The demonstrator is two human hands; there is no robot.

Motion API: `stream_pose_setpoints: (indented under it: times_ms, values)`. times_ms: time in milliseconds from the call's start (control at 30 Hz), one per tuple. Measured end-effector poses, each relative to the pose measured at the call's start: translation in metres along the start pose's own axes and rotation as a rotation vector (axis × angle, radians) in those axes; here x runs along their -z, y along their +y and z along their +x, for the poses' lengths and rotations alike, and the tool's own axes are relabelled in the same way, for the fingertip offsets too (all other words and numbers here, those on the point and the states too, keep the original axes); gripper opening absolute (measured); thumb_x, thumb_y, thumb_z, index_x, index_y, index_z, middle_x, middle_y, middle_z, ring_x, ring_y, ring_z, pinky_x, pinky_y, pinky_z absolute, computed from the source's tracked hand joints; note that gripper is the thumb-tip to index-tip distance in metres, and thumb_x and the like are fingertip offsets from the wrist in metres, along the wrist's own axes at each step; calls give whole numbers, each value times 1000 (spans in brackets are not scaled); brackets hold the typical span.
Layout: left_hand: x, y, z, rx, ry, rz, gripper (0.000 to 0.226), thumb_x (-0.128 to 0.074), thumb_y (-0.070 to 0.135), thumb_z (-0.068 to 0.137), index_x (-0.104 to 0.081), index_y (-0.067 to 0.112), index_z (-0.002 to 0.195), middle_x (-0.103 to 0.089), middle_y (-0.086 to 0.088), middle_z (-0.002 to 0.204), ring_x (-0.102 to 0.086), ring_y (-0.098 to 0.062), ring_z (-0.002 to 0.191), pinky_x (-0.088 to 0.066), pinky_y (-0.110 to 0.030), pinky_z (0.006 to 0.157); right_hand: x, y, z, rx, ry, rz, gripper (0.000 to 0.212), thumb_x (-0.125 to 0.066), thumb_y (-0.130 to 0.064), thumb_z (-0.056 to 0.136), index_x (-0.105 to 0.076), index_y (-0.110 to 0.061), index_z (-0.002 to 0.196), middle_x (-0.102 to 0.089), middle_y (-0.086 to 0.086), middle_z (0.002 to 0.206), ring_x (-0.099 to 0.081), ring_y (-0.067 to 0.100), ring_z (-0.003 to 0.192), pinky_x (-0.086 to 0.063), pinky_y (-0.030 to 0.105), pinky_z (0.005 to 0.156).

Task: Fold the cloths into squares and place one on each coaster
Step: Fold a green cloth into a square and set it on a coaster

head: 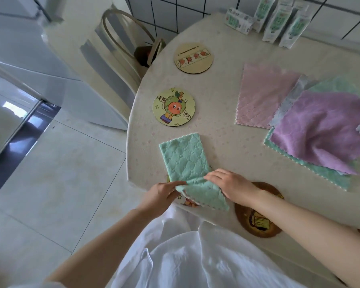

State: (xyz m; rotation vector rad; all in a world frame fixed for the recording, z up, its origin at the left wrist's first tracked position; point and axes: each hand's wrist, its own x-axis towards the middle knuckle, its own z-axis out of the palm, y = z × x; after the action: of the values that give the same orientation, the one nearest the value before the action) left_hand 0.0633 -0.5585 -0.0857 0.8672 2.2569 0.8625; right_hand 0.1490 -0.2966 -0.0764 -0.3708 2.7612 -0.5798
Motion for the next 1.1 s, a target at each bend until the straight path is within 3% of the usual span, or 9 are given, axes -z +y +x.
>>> stream_pose_setpoints:
  times_ms: [67, 133, 233, 333, 467, 767, 933, 1100]
  values:
    - [4, 7, 8, 170, 39, -132, 21, -56, 23, 94, -70, 14, 108, -73, -1, 100, -70, -18, 86, -57, -37, 77, 6, 1, 9, -73, -24, 160, 39, -57, -1, 88, -58, -15, 124, -60, -1, 120, -53, 16, 114, -46, 29, 94]
    - [10, 12, 20, 354, 84, -226, 30, -53, 28, 96, -70, 4, 93, -73, -8, 91, -69, -23, 80, -57, -41, 73, 14, 1, 20, -217, -41, 323, 22, -56, -17, 92, -63, -14, 113, -62, -3, 104, -57, 18, 100, -46, 26, 82]
    - [16, 8, 39, 536, 151, -408, 35, -52, 35, 95, -70, 5, 87, -72, -13, 84, -70, -26, 75, -58, -44, 72, 23, 3, 41, -446, 7, 518, 27, -55, -31, 93, -63, -7, 86, -62, 3, 81, -58, 16, 71, -47, 25, 65]
    - [19, 3, 54, 627, 183, -583, 25, -53, 33, 95, -66, 12, 88, -72, -15, 88, -71, -31, 77, -58, -50, 70, 28, 6, 61, -500, 45, 516, 36, -54, -32, 94, -44, -16, 64, -42, -3, 55, -36, 10, 47, -29, 24, 49]
    - [22, 6, 64, 741, 176, -677, 26, -51, 29, 97, -63, 5, 102, -68, -14, 97, -70, -28, 81, -60, -40, 67, 22, 12, 80, -582, -37, 490, 36, -50, -35, 95, -42, -17, 66, -39, -4, 55, -34, 12, 48, -30, 25, 49]
    - [21, 6, 70, 830, 227, -622, 25, -55, 33, 94, -62, 10, 88, -67, -13, 94, -70, -26, 79, -61, -40, 63, 19, 14, 88, -701, -47, 461, 35, -50, -32, 92, -39, -17, 63, -39, -3, 55, -37, 15, 50, -31, 28, 53]
    - [18, 5, 65, 863, 320, -269, 27, -59, 46, 88, -60, 21, 77, -68, -2, 70, -69, -19, 62, -60, -40, 61, 17, 7, 91, -762, -19, 327, 28, -49, -35, 91, -48, -16, 71, -51, -4, 61, -48, 15, 54, -35, 26, 50]
    - [19, 14, 64, 905, 357, -96, 24, -60, 43, 87, -60, 19, 84, -65, 1, 76, -63, -15, 68, -55, -31, 59, 19, 2, 92, -814, 20, 239, 21, -54, -35, 90, -51, -15, 92, -59, 0, 81, -57, 19, 69, -38, 26, 52]
